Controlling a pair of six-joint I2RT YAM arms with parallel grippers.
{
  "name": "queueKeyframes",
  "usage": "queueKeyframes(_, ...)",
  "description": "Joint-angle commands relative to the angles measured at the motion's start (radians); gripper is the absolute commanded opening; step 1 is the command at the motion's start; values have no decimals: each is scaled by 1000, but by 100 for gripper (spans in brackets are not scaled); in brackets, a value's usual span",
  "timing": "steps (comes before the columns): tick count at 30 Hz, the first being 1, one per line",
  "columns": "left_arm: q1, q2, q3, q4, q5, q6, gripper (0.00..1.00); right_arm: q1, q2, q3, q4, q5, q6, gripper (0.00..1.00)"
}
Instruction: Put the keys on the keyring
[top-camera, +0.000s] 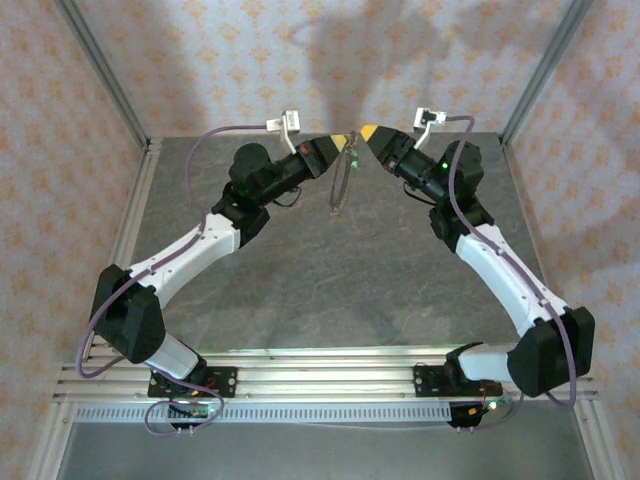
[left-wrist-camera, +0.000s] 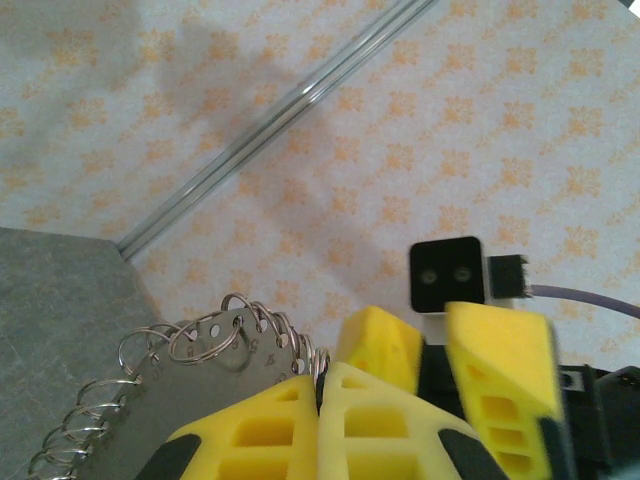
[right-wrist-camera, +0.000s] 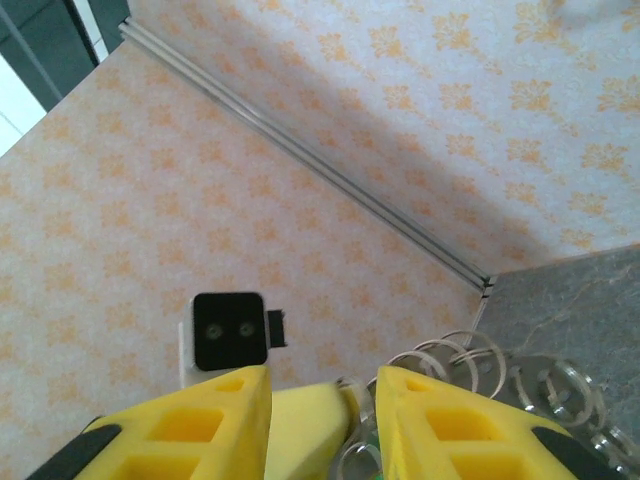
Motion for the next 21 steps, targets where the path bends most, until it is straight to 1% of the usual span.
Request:
queueKeyframes(1,-7,-41,-2,81,-36,-17,0,13,23,16,117,27,39,31)
queueKeyframes(9,-10,-40,-6,85,-43,-17,0,47,27,-8,141,30,38,23)
queueKeyframes(21,-10,-44,-8,92,-45,-13,0,70,39,-32,137,38,40,24)
